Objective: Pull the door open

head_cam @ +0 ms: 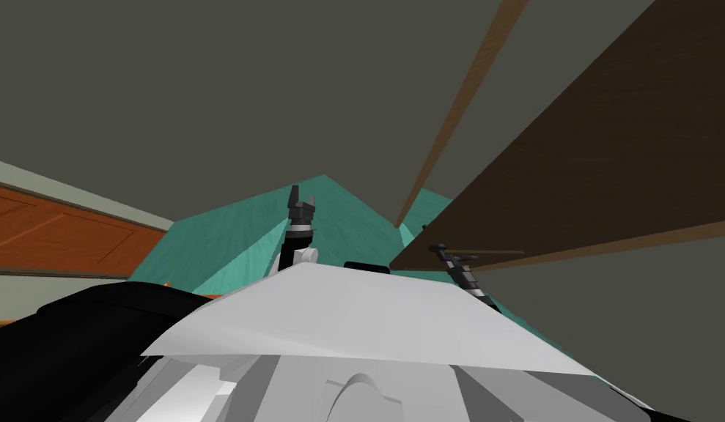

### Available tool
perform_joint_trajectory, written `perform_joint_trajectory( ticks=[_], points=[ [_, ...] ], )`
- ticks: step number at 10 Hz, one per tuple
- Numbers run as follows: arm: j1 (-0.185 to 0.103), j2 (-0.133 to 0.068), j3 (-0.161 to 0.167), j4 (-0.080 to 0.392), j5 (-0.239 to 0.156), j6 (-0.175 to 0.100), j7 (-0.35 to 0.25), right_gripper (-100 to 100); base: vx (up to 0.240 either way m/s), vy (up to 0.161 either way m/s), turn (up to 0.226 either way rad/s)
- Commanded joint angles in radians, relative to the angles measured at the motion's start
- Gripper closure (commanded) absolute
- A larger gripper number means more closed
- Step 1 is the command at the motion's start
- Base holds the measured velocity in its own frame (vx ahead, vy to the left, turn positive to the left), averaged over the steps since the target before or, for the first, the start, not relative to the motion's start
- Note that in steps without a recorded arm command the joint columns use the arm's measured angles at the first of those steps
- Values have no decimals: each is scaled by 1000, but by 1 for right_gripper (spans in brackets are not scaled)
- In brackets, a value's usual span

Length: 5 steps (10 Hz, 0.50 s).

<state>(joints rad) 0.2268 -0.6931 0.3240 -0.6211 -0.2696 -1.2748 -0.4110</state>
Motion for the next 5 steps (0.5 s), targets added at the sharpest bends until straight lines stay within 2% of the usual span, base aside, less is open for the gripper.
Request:
perform_joint_trajectory(
  ticks=[1,5],
  points=[
    [2,-3,3,4,-3,-11,1,100,-207,-70,167],
    [1,-8,13,26,-11,-38,-2,100,-205,-73,166]
  ],
)
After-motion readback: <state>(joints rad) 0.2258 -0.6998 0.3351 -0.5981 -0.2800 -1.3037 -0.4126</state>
